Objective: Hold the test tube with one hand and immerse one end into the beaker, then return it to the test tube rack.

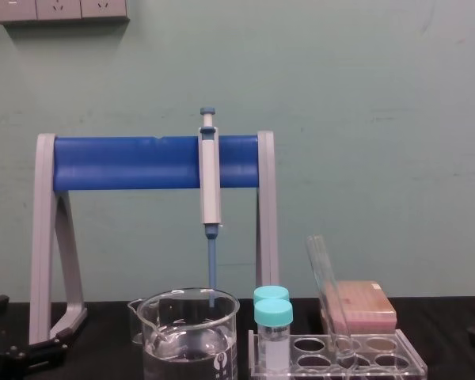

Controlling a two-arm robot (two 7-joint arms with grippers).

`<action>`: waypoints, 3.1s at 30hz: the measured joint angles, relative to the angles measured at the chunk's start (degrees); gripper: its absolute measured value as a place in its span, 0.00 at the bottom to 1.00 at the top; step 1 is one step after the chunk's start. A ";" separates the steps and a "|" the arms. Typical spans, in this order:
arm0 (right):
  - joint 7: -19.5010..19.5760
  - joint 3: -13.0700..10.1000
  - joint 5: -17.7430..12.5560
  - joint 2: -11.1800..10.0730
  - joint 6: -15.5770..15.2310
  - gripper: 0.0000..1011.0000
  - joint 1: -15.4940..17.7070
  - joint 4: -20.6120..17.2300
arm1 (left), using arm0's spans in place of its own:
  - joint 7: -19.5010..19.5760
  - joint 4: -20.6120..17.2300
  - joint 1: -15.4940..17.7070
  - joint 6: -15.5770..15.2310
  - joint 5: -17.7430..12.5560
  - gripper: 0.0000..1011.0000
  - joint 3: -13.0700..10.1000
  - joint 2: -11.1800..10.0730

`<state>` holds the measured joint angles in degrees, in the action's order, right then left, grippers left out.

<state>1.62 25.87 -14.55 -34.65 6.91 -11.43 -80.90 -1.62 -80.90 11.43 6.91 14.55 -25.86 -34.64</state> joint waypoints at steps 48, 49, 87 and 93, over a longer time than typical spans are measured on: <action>-17.47 -6.33 -15.46 3.60 -1.40 0.99 -1.55 -5.97 | 0.00 0.00 0.00 0.00 0.00 0.99 0.00 0.00; -18.02 -6.28 -15.56 3.63 -1.49 0.99 -1.60 -6.16 | 0.00 0.00 0.00 0.00 0.00 0.99 0.00 0.00; -31.95 -0.52 -10.07 10.34 -5.07 0.99 -10.12 3.90 | 0.00 0.00 0.00 0.00 0.00 0.99 0.00 0.00; -32.05 0.19 -8.74 12.09 -5.21 0.99 -12.09 7.10 | 0.00 0.00 0.00 0.00 0.00 0.99 0.00 0.00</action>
<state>-30.43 26.06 -23.28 -22.56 1.69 -23.52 -73.80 -1.62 -80.90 11.43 6.91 14.55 -25.86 -34.65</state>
